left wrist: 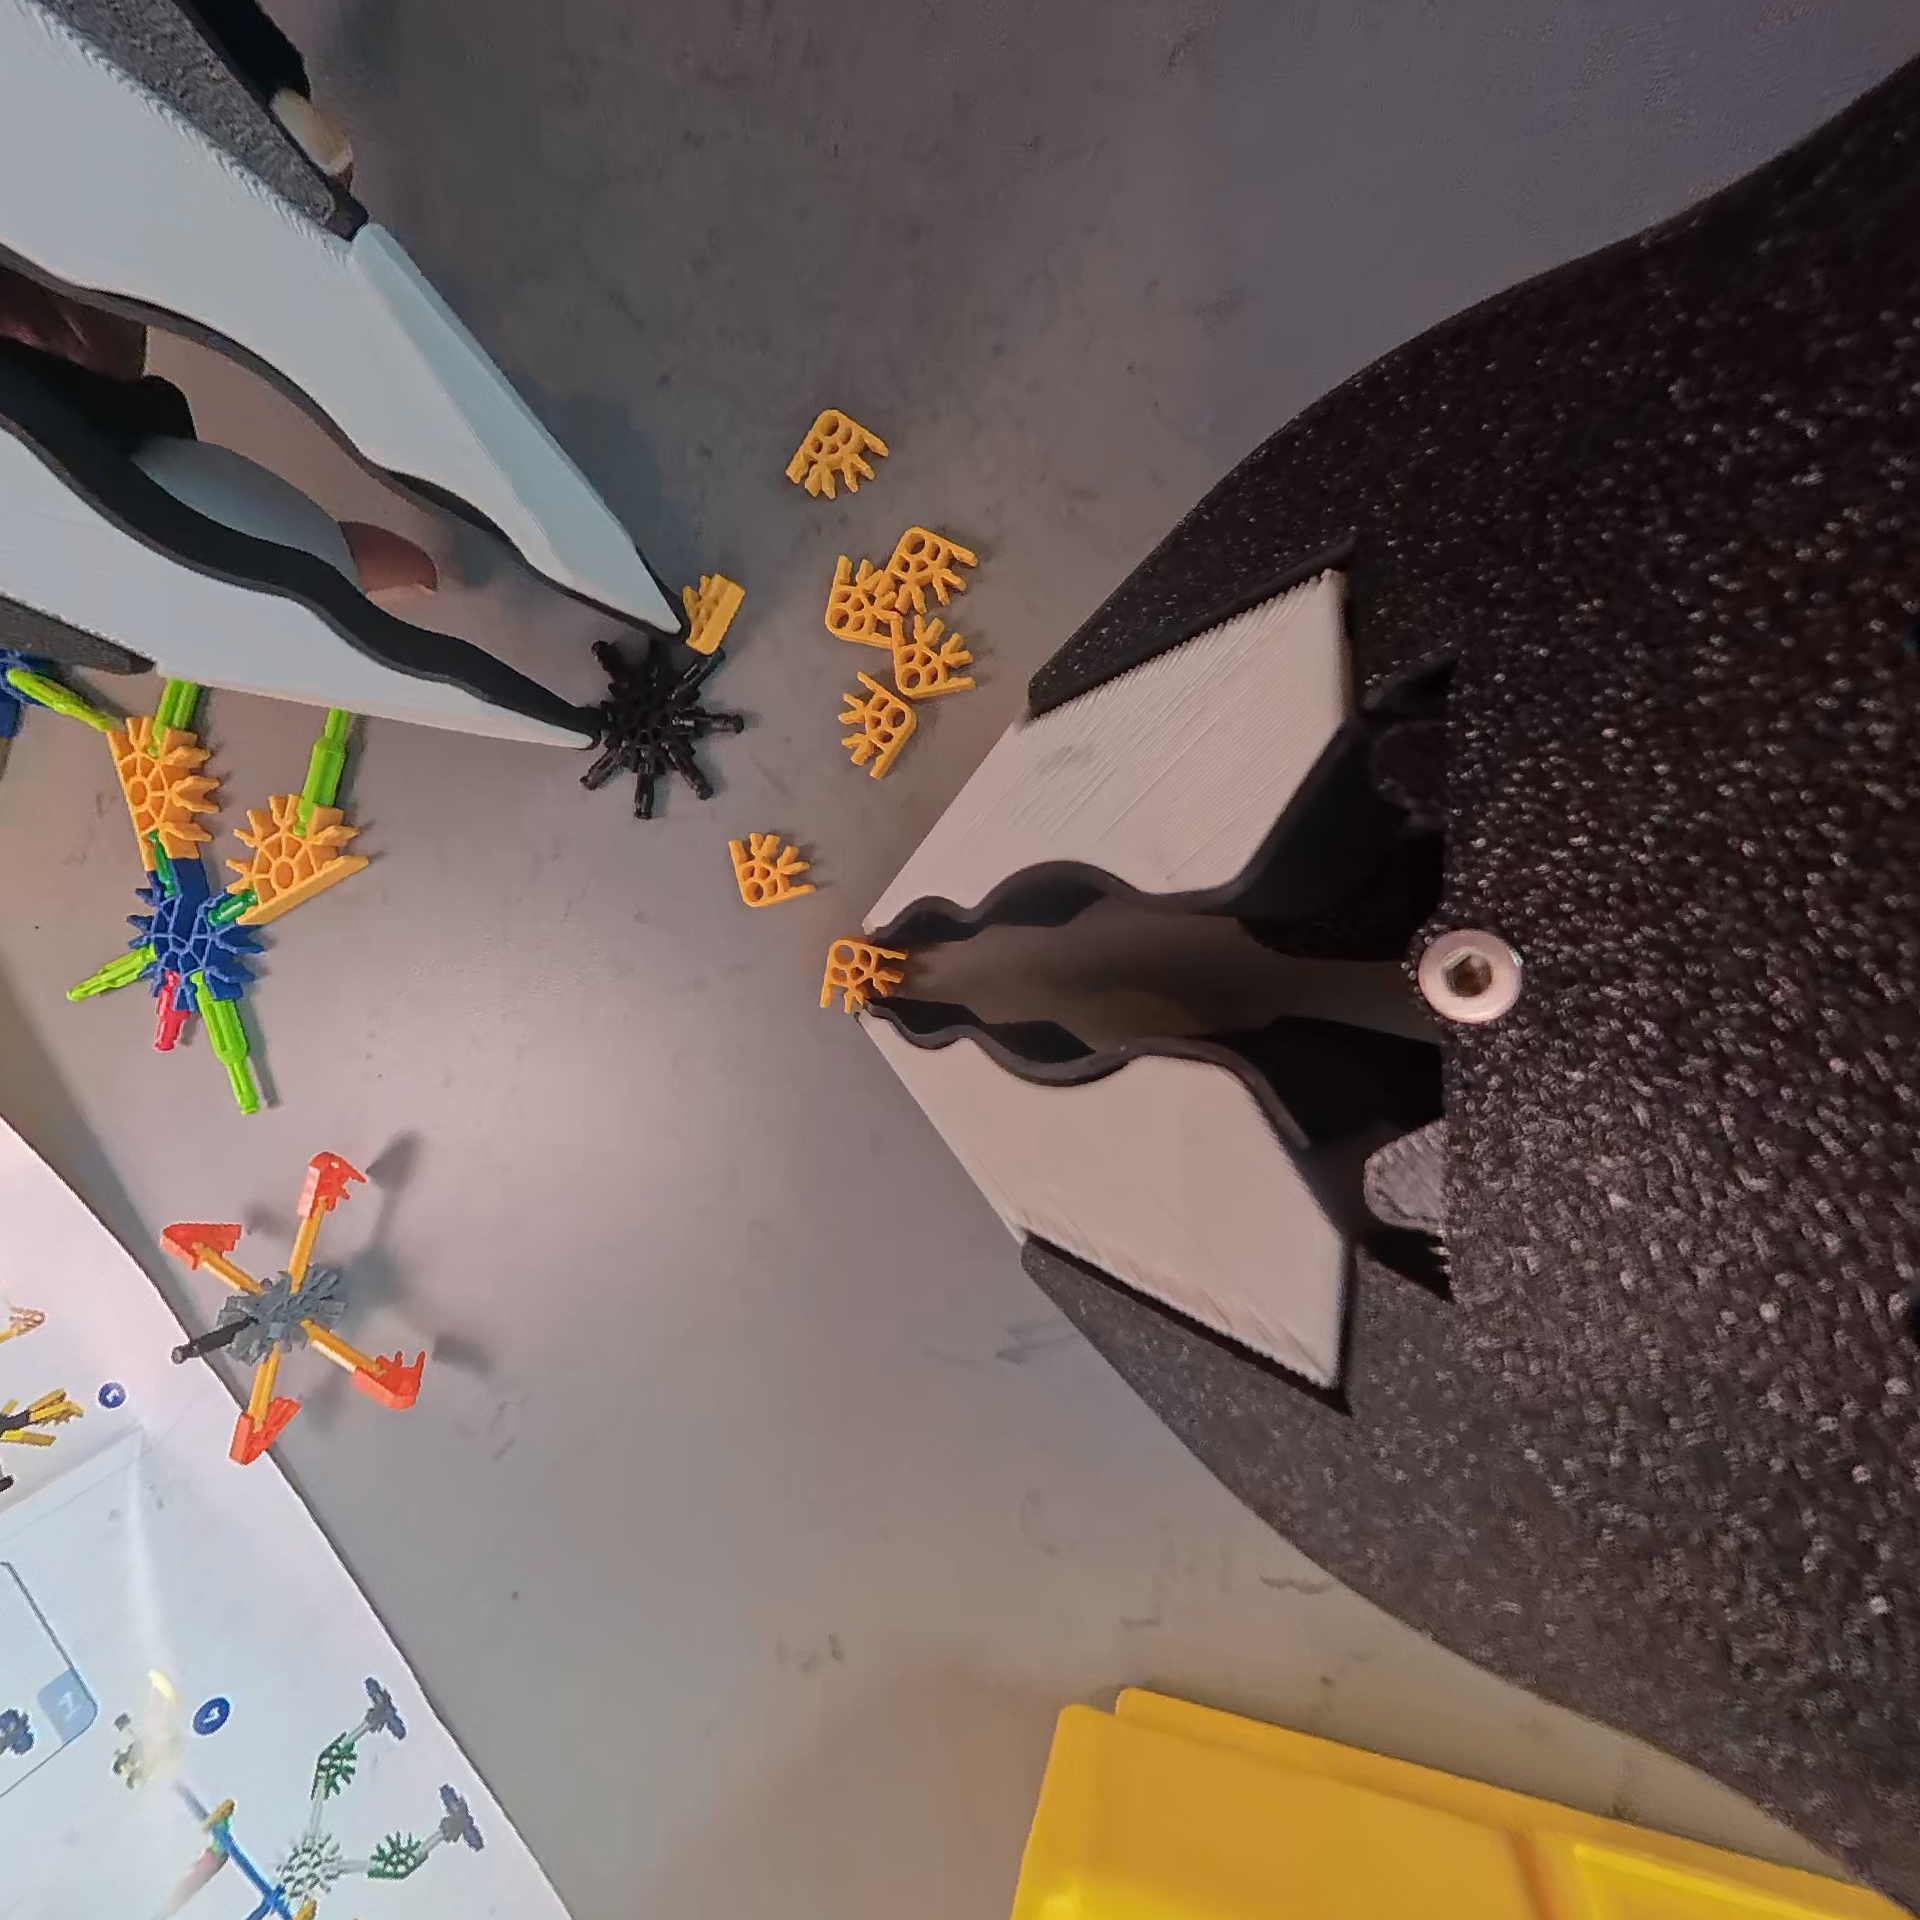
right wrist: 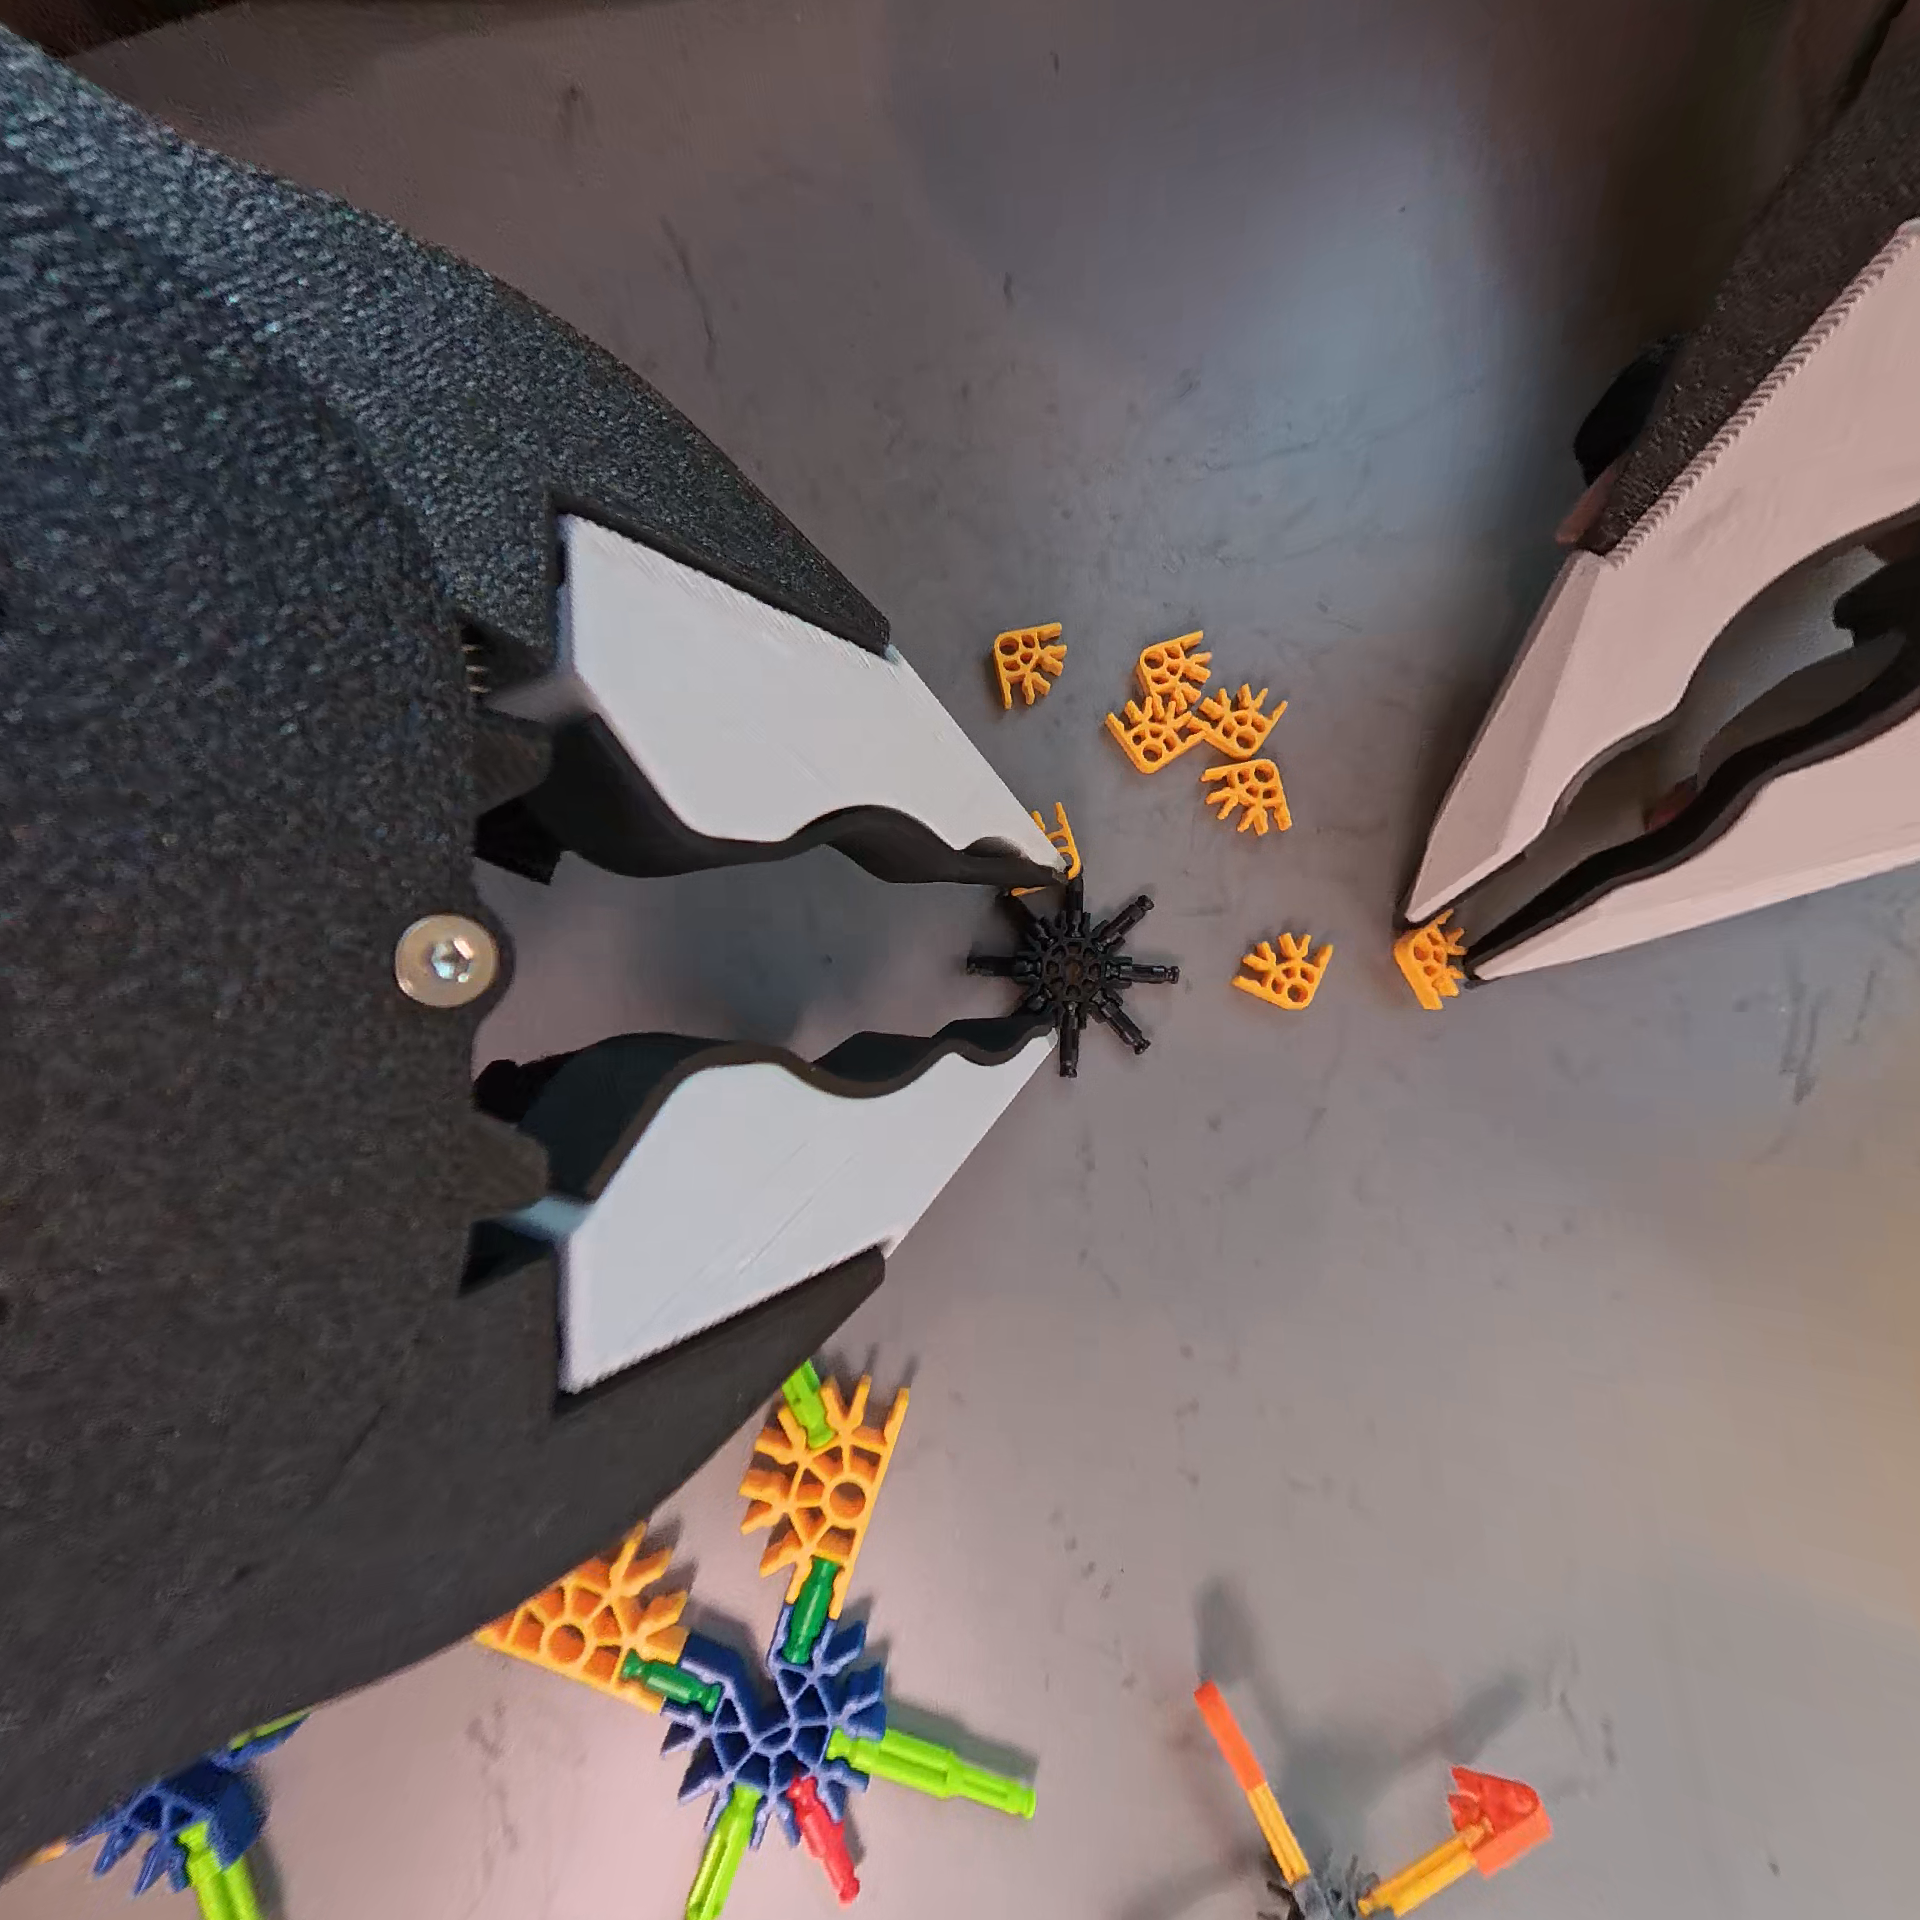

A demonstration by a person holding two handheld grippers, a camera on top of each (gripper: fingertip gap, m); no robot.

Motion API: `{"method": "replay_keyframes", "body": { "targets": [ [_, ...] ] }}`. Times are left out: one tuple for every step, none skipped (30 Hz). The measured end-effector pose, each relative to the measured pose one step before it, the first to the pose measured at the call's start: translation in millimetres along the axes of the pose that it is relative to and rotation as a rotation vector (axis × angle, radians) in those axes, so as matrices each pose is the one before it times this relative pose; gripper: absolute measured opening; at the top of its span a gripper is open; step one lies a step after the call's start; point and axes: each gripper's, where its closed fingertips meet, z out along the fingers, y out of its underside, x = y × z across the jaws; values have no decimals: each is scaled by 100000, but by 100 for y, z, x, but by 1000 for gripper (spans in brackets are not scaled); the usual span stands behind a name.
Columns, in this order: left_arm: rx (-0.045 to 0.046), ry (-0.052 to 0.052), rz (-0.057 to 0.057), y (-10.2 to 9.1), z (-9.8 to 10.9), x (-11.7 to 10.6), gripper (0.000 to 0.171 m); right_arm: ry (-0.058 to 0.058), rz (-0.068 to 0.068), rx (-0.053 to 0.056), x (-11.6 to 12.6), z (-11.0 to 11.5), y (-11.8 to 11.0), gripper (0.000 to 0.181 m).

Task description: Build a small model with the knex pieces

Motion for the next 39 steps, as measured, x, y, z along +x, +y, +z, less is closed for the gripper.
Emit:
{"method": "replay_keyframes", "body": {
  "targets": [
    [100,-412,-201,54,-100,-105,10,-1030,-1405,-788,-482,23,21,23],
    [209,-231,-244,29,-81,-77,10,-2422,-1855,-514,-670,37,10,25],
    [196,-67,-284,9,-73,-44,10,-1633,-1324,81,-452,-3,-62,27],
    [83,-54,-208,26,-52,-39,10,-98,-809,595,-57,-115,-118,28],
    [60,-199,-97,16,-39,-45,10,1,-930,840,78,-200,-99,30],
    [87,-218,1,8,-32,-47,10,-5,-303,793,160,-271,-3,30],
    [196,-174,12,-14,-49,-29,10,122,584,410,262,-251,76,31],
    [206,-21,-25,-21,-26,3,10,102,105,96,247,-169,153,31],
    [140,-31,-21,-17,-25,-5,10,176,-474,-774,194,-80,291,31],
    [217,-92,0,-31,-31,-23,10,516,-388,-1829,195,42,427,30],
    [325,5,-45,-61,-37,7,10,46,-284,-2176,60,136,439,30],
    [448,133,-150,-81,-57,23,10,-1159,-488,-1626,-234,199,294,30],
    [612,308,-162,-106,-75,54,10,-279,-1099,861,-191,13,-208,27],
    [718,537,-42,-128,-93,105,10,-2779,-562,-292,-669,89,-96,24],
    [1024,678,279,-174,-103,151,10,-2683,-1517,-595,-759,192,-45,24],
    [1426,906,608,-251,-119,223,10,-622,-2290,-771,-481,184,-13,25],
    [1558,1258,621,-294,-116,309,10,-441,-2667,-765,-347,-5,-28,23],
    [1542,1241,571,-313,-91,327,10,-3114,-1164,-27,-667,-67,-37,24],
    [1392,903,749,-309,-80,304,10,-2298,-555,1989,-412,-174,-285,24],
    [1060,704,1036,-250,-36,285,10,421,895,2273,189,-253,-323,24],
    [849,585,1239,-220,-19,261,10,2280,1783,1669,626,-288,-216,24],
    [922,379,1282,-216,-6,265,10,3010,1298,1967,795,-284,-210,24],
    [1077,304,1175,-254,25,267,10,2665,782,3232,725,-248,-422,24],
    [1272,343,1142,-305,30,315,10,1278,1497,4354,491,-187,-633,24],
    [1446,220,1542,-357,53,338,10,-711,2597,4958,159,-99,-790,24],
    [1435,-159,2442,-385,54,346,10,-2163,3014,5429,-83,-41,-867,24],
    [1231,-902,3066,-351,51,260,10,-2974,3501,5456,-196,10,-833,24],
    [975,-1746,2783,-327,44,114,10,-3361,4609,4977,-193,19,-719,25],
    [995,-1898,2210,-311,24,53,10,-2835,5686,3579,-59,12,-511,25],
    [1143,-1831,1953,-320,2,37,10,-2181,5107,2806,34,-42,-363,24],
    [1205,-1692,2085,-320,-7,32,10,-1545,3996,2132,78,-37,-274,24],
    [1067,-1572,2098,-300,7,39,10,-2027,2907,1734,-61,-9,-205,22],
    [744,-1940,1723,-245,14,-71,10,-2264,2337,1547,-181,18,-175,19],
    [224,-1799,1264,-152,19,-94,10,-1170,1964,1062,-55,48,-122,16],
    [136,-924,915,-117,27,-6,10,820,769,456,238,-37,-33,10],
    [301,-792,453,-87,29,1,10,-37,-213,295,117,-118,-16,7],
    [613,-1009,1,-113,1,-80,10,-1216,975,1097,-28,-140,-154,5],
    [177,-850,-614,-35,22,-123,9,-932,1202,1388,44,-156,-215,2],
    [-1405,204,-1813,282,105,-73,7,-937,324,1081,65,-196,-168,2]
  ]
}}
